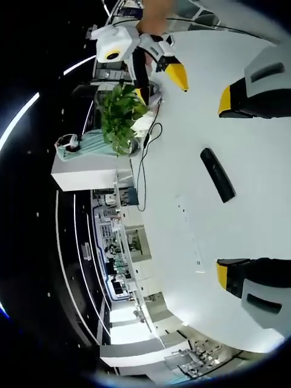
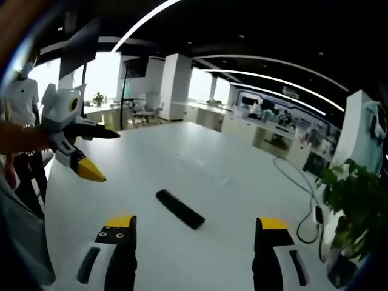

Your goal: Press the specified remote control buttons in sequence, fully releasing each button before pressing the next.

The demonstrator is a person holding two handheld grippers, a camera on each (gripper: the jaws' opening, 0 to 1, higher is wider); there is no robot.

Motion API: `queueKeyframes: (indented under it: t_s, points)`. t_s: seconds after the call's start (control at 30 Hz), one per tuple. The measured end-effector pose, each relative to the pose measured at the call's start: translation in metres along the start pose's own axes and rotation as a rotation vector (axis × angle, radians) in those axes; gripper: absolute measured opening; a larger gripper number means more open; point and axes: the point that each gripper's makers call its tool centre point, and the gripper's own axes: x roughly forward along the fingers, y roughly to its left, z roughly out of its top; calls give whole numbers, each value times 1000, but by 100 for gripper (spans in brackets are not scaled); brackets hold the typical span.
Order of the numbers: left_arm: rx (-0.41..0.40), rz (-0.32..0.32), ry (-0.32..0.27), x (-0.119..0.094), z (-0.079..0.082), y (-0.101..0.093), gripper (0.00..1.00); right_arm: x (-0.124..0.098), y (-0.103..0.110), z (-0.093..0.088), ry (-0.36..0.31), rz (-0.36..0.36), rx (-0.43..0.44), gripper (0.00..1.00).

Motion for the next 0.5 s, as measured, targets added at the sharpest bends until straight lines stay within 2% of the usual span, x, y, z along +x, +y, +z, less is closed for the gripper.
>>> queueKeyframes:
  t_s: [0.37, 0.5]
  points:
    - [22, -81, 78, 44, -24, 9, 100, 41, -9, -24, 73, 55, -38, 78]
    - [46, -120, 110, 60, -33, 9, 100, 56, -10, -31, 101, 85, -83, 77]
